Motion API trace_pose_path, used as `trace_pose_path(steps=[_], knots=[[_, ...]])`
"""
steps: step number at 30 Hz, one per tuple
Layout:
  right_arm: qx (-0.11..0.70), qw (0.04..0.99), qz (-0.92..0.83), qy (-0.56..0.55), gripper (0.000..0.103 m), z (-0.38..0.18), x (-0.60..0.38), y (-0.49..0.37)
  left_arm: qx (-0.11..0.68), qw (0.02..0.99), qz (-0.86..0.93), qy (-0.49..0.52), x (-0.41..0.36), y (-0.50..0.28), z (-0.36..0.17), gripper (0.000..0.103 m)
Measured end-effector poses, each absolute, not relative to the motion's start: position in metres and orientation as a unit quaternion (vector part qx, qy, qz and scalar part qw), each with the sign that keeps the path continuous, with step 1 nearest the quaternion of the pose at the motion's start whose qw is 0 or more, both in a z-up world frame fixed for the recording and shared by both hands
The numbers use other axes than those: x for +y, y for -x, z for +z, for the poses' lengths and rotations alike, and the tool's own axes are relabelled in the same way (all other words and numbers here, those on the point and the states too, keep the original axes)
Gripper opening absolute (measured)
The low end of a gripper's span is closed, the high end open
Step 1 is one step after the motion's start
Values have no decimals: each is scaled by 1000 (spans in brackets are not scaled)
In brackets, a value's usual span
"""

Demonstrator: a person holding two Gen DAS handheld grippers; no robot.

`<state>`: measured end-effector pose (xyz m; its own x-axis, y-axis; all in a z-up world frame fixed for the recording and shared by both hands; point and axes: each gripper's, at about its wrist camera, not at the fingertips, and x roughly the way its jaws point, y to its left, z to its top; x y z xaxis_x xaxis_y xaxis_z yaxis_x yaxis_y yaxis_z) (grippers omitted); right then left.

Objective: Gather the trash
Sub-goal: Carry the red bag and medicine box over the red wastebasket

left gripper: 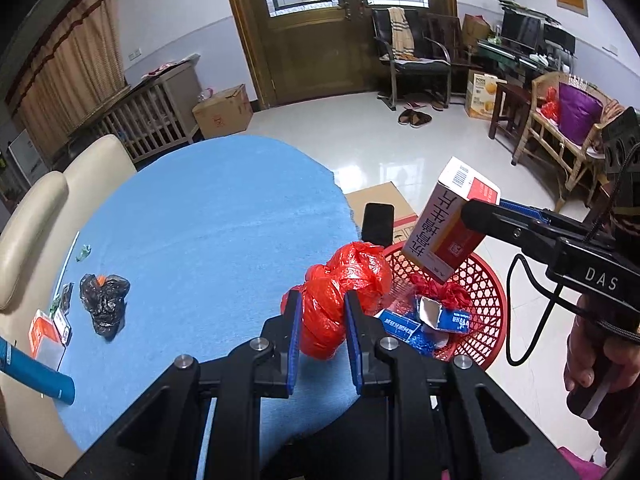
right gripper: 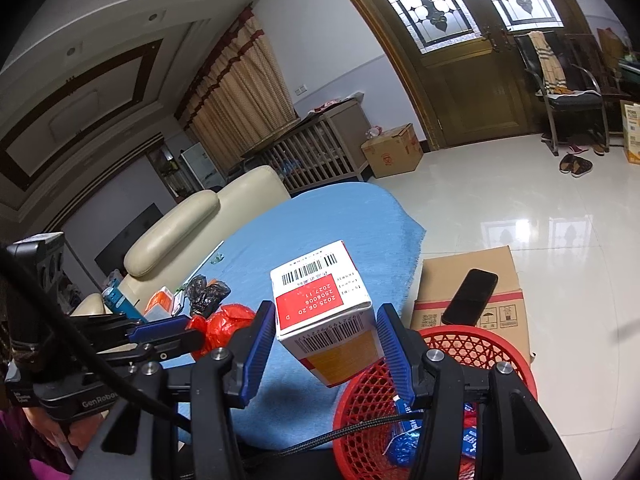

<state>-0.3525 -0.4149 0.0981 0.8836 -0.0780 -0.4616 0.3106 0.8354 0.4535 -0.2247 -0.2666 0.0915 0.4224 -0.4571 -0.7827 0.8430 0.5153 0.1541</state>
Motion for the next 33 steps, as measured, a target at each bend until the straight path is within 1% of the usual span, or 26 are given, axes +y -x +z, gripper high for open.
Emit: trace_pose_path(steps=[33], knots=[[215,914,-121,-323,55,74,-450,374,373,754,-421,-339,-308,244,59,21]])
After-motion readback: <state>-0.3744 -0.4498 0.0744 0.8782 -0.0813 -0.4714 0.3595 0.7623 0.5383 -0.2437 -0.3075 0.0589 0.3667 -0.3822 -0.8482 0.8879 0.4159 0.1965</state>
